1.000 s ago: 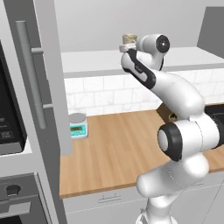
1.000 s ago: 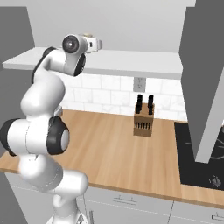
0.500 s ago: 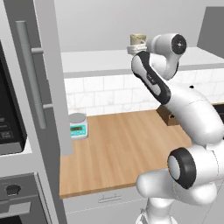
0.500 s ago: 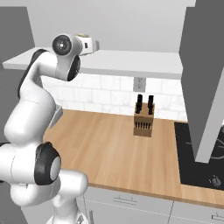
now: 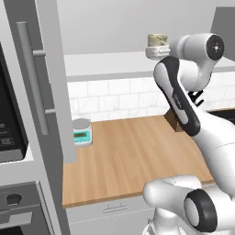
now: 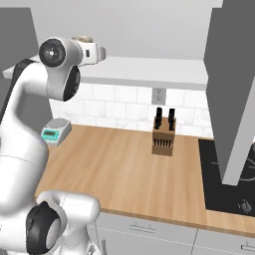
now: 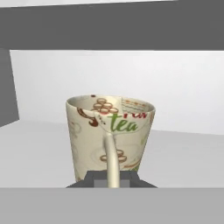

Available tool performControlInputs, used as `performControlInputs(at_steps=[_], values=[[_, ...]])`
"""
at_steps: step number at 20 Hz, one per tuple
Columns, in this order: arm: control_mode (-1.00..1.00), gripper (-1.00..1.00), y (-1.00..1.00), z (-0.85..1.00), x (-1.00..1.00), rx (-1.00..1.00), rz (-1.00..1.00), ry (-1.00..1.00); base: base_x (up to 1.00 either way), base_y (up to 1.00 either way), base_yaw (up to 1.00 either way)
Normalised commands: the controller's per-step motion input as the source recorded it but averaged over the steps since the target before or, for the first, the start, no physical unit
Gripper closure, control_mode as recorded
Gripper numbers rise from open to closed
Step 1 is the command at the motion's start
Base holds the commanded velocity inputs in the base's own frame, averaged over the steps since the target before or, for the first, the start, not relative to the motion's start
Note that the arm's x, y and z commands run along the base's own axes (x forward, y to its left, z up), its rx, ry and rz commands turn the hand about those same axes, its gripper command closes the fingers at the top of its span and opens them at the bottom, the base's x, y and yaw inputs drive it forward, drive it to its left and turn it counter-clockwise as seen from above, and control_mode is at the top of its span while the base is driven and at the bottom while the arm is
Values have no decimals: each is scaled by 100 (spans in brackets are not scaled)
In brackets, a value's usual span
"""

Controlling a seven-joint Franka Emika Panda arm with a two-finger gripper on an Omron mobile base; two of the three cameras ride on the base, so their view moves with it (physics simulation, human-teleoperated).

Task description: Gather all objects into one cabinet and sort the glasses and bowls to opposite sides.

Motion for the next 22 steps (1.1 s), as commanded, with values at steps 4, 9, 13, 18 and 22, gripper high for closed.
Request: performControlInputs(at_steps=[4,9,13,18,22], values=[[-100,100,-4,8,-100,2,0,8,0,0,0],[-100,100,-14,-3,-100,0,0,-6,0,0,0],[-100,100,-12,0,-100,0,0,-8,0,0,0],[-100,100,0,1,-100,0,0,5,0,0,0],[-100,100,0,11,-100,0,0,16,0,0,0]])
